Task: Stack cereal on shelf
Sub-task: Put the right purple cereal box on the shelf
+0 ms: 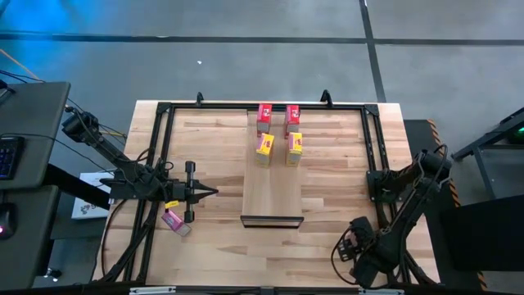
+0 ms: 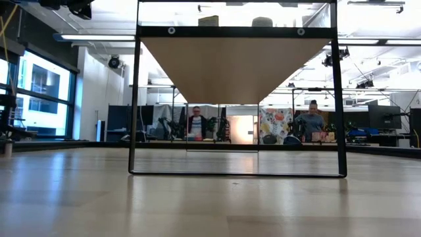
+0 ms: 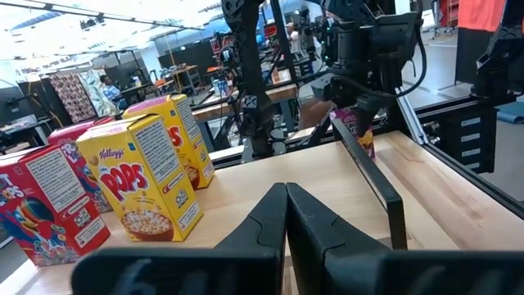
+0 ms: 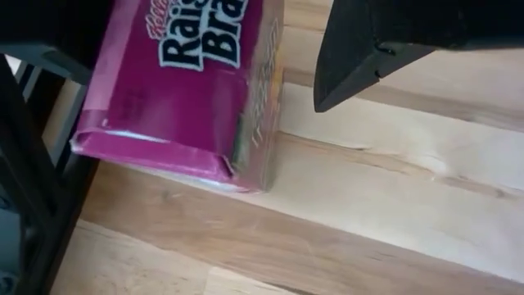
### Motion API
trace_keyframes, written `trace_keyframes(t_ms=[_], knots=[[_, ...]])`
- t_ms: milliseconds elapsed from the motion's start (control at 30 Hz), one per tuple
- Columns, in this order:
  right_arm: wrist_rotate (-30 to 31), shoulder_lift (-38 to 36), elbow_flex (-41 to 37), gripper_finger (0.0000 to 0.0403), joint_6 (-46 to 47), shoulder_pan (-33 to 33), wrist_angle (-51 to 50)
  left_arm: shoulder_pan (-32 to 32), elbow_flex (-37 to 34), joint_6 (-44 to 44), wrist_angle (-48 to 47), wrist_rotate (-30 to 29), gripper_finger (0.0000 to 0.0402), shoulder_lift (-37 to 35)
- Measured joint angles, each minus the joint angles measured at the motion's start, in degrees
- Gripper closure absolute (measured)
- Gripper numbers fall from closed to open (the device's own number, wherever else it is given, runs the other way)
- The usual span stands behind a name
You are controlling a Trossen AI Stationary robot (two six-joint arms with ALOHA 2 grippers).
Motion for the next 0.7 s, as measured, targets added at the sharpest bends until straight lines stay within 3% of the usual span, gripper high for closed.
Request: trace_keyframes(t_ms=[133,700], knots=[[-0.1,0.0,0.0,0.0119,0.9,0.0,-1.0,0.0,0.0,0.0,0.0,0.0,0.0401,0.0],[-1.3,-1.5,0.0,0.0251,-1.1,0.0,-1.1,0.0,0.0,1.1,-0.3,0.0,0.0402,0.0]])
